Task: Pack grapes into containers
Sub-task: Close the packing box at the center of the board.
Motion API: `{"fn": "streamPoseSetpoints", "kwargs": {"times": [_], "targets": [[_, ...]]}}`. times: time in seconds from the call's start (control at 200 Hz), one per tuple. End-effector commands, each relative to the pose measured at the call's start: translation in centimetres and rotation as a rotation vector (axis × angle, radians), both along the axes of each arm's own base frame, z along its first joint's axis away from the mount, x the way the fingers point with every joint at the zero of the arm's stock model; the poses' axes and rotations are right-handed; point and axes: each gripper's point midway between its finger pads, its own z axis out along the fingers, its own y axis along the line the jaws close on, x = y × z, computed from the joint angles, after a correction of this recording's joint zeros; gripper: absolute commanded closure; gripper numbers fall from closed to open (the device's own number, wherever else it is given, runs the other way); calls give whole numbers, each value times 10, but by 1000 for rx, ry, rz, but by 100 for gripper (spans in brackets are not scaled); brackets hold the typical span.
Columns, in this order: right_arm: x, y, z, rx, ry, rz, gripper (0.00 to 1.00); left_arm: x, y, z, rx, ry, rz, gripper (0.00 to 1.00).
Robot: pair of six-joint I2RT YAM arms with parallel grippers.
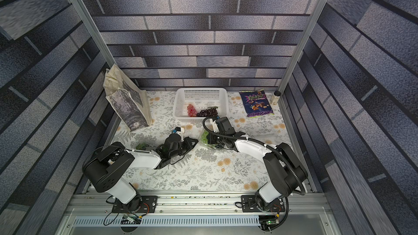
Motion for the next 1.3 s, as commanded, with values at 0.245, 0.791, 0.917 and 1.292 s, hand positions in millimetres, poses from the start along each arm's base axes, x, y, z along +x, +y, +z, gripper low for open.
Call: {"fn": "streamPoseSetpoints", "kwargs": {"times": [0.245,0.791,0.917,1.292], "targets": [[-2,0,5,-4,-8,2,100,-14,10,-17,68,69,-16,76],[-9,-81,59,-119,-115,-140,26,-6,60,78,341,-51,-29,38],[-6,-103,45,-146,-90,-188,15,-11,71,88,369,-50,-27,35],[21,-116,3,-160,-37,-232,6,-23,97,96,386,-35,12,33]]}}
